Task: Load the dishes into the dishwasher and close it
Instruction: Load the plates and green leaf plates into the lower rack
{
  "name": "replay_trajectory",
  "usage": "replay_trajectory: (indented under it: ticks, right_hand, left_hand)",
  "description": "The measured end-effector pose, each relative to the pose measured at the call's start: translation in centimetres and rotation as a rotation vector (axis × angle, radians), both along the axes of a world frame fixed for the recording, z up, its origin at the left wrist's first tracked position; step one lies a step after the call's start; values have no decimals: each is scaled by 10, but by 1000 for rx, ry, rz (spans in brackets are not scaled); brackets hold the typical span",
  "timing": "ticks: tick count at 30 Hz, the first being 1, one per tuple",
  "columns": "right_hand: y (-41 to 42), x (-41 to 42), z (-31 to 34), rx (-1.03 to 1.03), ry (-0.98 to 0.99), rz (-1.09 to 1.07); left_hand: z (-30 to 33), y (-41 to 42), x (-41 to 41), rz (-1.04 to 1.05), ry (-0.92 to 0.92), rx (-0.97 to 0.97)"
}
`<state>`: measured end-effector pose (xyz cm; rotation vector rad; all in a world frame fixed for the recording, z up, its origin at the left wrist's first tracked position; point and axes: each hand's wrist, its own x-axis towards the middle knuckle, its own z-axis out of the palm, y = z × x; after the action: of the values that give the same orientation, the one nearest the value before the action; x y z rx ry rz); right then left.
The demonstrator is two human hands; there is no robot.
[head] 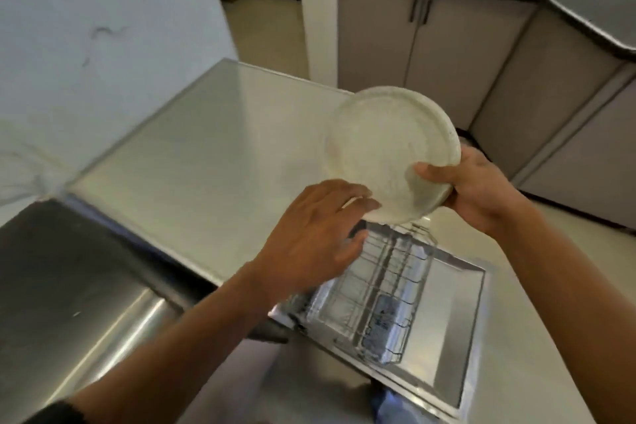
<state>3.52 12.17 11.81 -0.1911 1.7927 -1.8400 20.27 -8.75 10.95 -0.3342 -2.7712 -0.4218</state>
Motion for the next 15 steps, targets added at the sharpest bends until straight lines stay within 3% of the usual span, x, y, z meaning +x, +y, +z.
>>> replay_trajectory:
  ticks: [6,15]
  right_hand:
    - [88,-62,-101,258,31,-141]
    - [41,-152,-324,387,-54,-224]
  left_hand:
    - [-108,84,-84,-4,-342,161]
    - [-353,61,-164,341,-1034,46]
